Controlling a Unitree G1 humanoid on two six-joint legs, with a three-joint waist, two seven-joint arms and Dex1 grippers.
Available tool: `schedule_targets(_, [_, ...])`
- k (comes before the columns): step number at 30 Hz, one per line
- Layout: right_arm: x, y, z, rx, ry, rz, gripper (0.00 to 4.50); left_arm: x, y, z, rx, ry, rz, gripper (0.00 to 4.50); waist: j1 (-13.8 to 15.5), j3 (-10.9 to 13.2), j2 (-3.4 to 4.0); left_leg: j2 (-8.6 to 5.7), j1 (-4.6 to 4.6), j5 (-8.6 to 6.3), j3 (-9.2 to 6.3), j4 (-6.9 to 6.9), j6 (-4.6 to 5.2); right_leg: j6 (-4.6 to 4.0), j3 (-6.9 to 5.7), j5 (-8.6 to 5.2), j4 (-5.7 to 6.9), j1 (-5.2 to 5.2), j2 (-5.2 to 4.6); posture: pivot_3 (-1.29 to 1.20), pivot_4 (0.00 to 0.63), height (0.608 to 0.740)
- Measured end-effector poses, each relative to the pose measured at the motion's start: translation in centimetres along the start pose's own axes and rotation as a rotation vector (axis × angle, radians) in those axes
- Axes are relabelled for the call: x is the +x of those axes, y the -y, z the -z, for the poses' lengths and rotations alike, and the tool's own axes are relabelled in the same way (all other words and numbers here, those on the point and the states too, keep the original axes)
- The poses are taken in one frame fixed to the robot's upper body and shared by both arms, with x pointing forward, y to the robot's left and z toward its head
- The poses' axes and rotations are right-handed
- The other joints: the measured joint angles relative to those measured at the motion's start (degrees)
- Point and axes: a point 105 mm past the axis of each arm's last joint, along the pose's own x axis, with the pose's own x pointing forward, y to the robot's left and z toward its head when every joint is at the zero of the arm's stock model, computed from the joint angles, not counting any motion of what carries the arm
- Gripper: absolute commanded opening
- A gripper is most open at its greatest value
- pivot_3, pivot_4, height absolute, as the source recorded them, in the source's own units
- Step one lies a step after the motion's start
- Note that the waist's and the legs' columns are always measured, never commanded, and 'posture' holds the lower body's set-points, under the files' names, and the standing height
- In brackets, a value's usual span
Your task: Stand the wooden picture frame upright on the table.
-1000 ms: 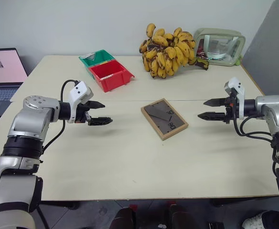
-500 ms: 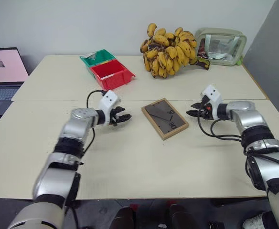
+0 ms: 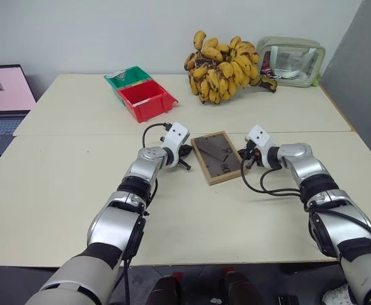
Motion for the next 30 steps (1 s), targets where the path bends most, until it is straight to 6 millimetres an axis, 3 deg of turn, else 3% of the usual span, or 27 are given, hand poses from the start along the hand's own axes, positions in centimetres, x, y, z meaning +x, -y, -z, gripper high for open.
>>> schedule_targets(2, [0.0, -1.1, 0.4, 0.005, -0.012, -0.032, 0.0, -0.4, 0.4, 0.3, 0.01, -0.006, 0.024, 0.03, 0.01, 0.0, 0.0, -0.01, 0.0, 0.01, -0.1, 0.01, -0.01, 0.0, -0.01, 0.0, 0.02, 0.0, 0.01, 0.0, 0.15, 0.74])
schedule_targets(7, [-1.4, -3.7, 0.9, 0.0, -0.034, -0.083, 0.0, -3.5, 2.7, 1.7, 0.046, -0.055, 0.114, 0.03, -0.05, -0.06, 0.07, 0.03, 0.07, 0.0, -0.18, 0.0, -0.01, 0.0, 0.04, 0.0, 0.08, 0.01, 0.02, 0.0, 0.15, 0.74])
schedule_targets(18, [-3.5, -7.4, 1.8, -0.049, -0.097, -0.126, 0.0, -8.5, 7.2, 3.7, 0.049, -0.192, 0.226, 0.03, 0.17, -0.07, 0.06, 0.0, 0.47, -0.03, -0.22, 0.06, 0.15, 0.0, 0.05, -0.01, 0.34, 0.32, 0.05, 0.0, 0.15, 0.74])
schedule_targets(22, [-4.7, -8.1, 2.7, -0.098, -0.147, -0.159, 0.0, -8.9, 6.9, 4.3, 0.044, -0.216, 0.216, 0.03, 0.22, -0.07, 0.06, -0.02, 0.91, -0.03, -0.37, 0.02, 0.16, 0.01, -0.05, -0.02, 0.14, 0.92, 0.08, 0.0, 0.15, 0.74])
schedule_targets(25, [-5.9, -7.5, 3.7, -0.127, -0.187, -0.149, 0.0, -9.7, 5.8, 5.2, 0.054, -0.249, 0.193, 0.03, 0.15, -0.07, 0.05, 0.05, 1.6, -0.05, -0.35, -0.25, 0.17, 0.01, -0.05, -0.04, -0.25, 1.67, 0.11, 0.0, 0.15, 0.74])
schedule_targets(27, [-6.6, -6.9, 4.3, -0.139, -0.208, -0.135, 0.0, -11.4, 4.9, 6.0, 0.044, -0.275, 0.182, 0.03, -0.2, -0.07, 0.05, 0.29, 1.73, -0.06, -0.29, -0.29, 0.16, 0.0, -0.06, -0.03, -0.5, 1.86, 0.22, 0.0, 0.15, 0.74])
schedule_targets(30, [-7.4, -5.7, 4.9, -0.109, -0.215, -0.096, 0.0, -14.0, 4.4, 7.1, -0.123, -0.296, 0.213, 0.44, -0.36, -0.07, 0.05, 0.37, 1.73, -0.06, -0.31, -0.29, 0.16, -0.02, -0.09, -0.02, -0.49, 1.85, 0.22, 0.0, 0.15, 0.74])
